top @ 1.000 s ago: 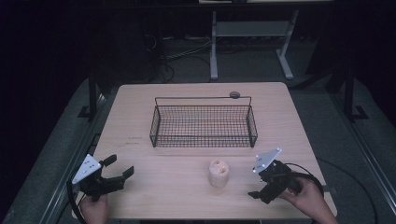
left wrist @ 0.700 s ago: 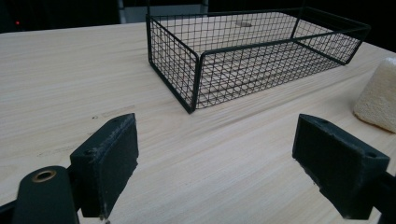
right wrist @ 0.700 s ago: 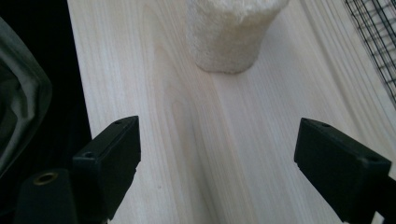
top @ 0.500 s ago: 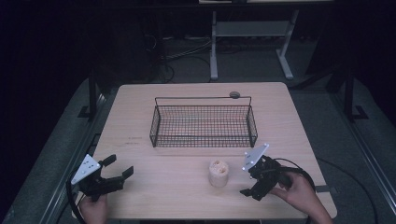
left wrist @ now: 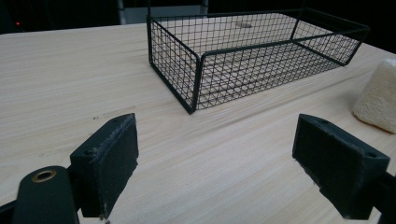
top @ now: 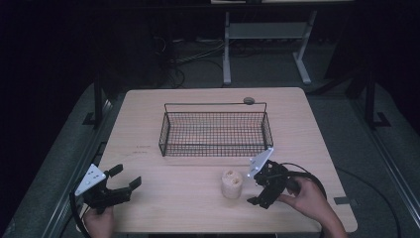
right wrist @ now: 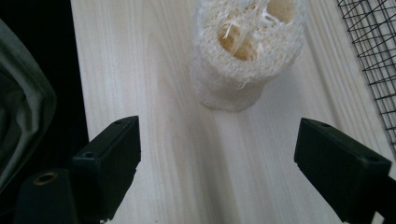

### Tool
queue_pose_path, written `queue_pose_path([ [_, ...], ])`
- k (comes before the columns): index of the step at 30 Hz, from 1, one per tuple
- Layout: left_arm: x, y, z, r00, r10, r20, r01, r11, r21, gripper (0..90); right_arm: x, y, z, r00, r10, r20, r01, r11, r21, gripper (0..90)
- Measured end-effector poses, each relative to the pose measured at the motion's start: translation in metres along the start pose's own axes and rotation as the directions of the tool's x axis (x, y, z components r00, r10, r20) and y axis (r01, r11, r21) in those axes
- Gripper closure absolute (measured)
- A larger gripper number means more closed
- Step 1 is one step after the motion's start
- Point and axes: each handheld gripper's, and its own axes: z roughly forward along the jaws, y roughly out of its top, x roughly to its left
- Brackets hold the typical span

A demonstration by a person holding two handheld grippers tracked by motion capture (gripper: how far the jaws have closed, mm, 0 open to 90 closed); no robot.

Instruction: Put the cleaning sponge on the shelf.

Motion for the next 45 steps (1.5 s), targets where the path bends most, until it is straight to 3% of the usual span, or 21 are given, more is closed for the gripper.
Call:
queue_pose_path([
  [25, 0.003, 0.000, -0.002, 1.0000, -0.006, -0.002, 0.006, 1.0000, -0.006, 13.8, -0.022, 0.033, 0.015, 0.9991, -0.003, -0.042, 0.005, 1.000, 0.030, 14.0],
  [45, 0.002, 0.000, -0.004, 1.0000, -0.002, -0.001, 0.002, 1.0000, -0.007, 13.8, -0.022, 0.046, 0.029, 0.9989, -0.012, -0.045, 0.014, 0.998, 0.060, 14.4],
])
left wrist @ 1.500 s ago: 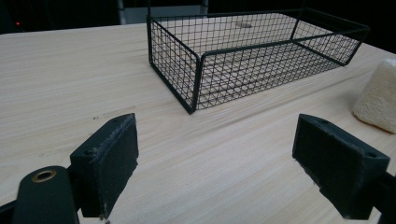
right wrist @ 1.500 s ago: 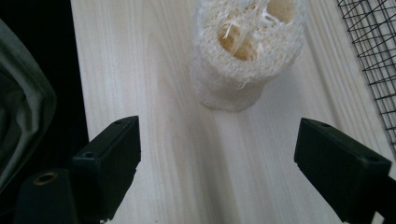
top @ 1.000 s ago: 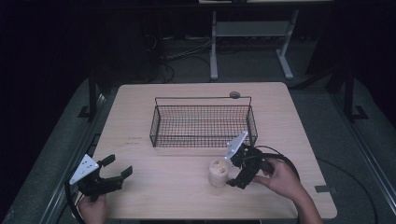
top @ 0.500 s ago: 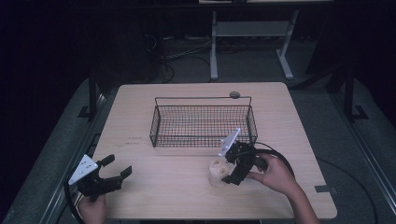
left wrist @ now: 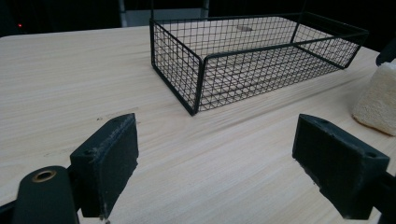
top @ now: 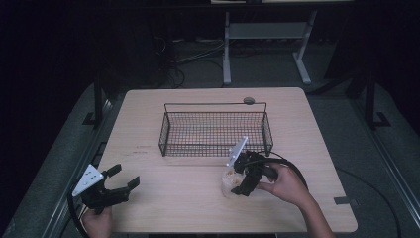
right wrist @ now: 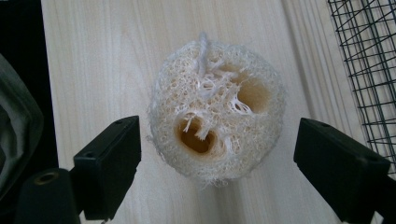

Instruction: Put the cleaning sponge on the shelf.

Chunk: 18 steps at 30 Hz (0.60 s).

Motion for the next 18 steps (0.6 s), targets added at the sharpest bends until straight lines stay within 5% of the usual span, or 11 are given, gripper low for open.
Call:
queue_pose_path([
  [18, 0.0013, -0.0003, -0.0014, 1.0000, -0.009, -0.002, 0.009, 0.9999, -0.008, 13.8, -0.0030, 0.0069, 0.0053, 0.9997, -0.003, -0.022, 0.003, 1.000, 0.012, 25.2],
])
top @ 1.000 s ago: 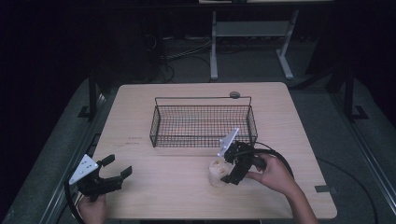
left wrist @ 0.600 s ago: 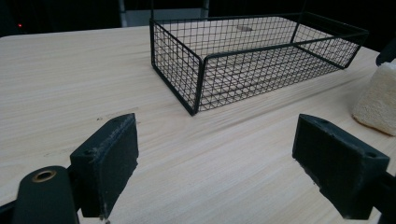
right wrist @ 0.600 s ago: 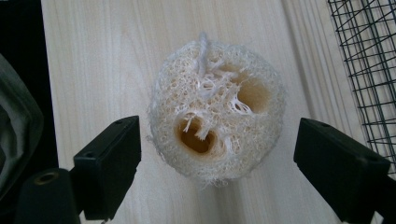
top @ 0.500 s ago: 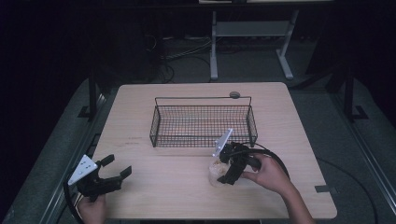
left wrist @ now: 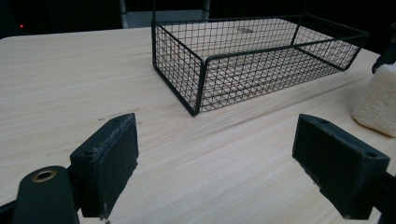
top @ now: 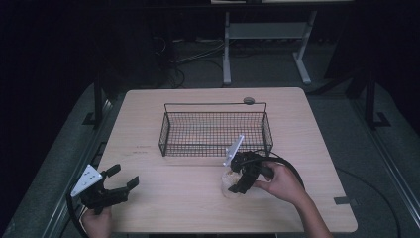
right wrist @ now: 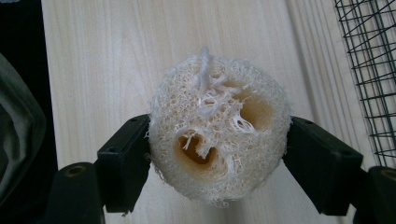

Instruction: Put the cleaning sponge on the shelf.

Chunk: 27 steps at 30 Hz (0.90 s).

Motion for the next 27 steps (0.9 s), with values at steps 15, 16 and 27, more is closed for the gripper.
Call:
queue_pose_path([
  [15, 0.000, 0.000, 0.000, 1.0000, 0.000, 0.000, 0.000, 1.0000, 0.001, 13.8, 0.003, 0.008, -0.002, 0.9995, -0.031, 0.001, 0.031, 0.999, 0.030, 27.8],
  [16, 0.000, 0.000, 0.000, 1.0000, 0.000, 0.000, 0.000, 1.0000, 0.001, 13.8, 0.003, 0.009, -0.003, 0.9995, -0.031, 0.002, 0.031, 0.999, 0.034, 27.8],
  [27, -0.001, 0.000, 0.001, 1.0000, 0.004, 0.004, -0.004, 1.0000, 0.005, 13.8, 0.005, 0.014, -0.010, 0.9988, -0.048, 0.007, 0.047, 0.998, 0.042, 27.8],
])
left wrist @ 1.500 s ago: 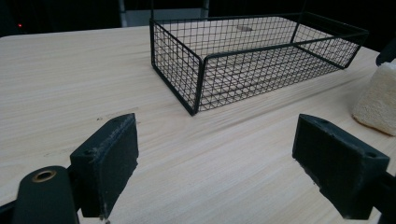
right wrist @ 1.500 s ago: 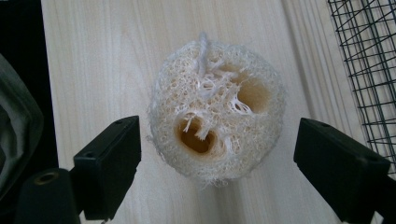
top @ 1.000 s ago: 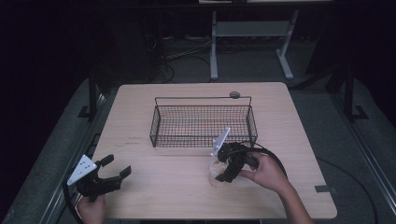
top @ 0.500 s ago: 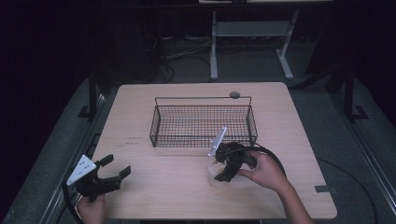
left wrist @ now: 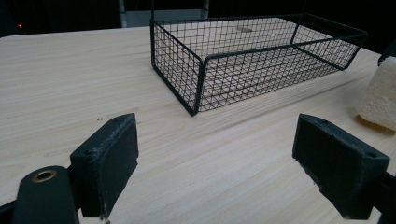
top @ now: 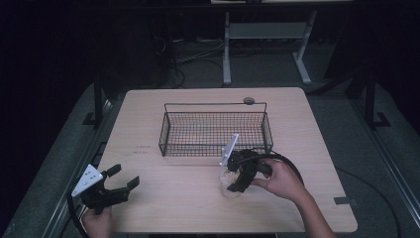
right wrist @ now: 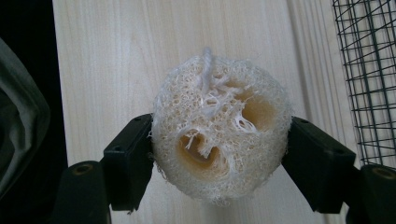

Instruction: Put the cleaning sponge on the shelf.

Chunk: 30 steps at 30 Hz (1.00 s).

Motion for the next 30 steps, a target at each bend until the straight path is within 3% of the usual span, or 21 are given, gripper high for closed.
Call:
queue_pose_path([
  [30, 0.000, 0.000, 0.000, 1.0000, -0.006, 0.001, 0.006, 1.0000, -0.005, 13.8, -0.007, 0.012, -0.023, 0.9998, -0.019, 0.010, 0.019, 1.000, -0.002, 27.8],
])
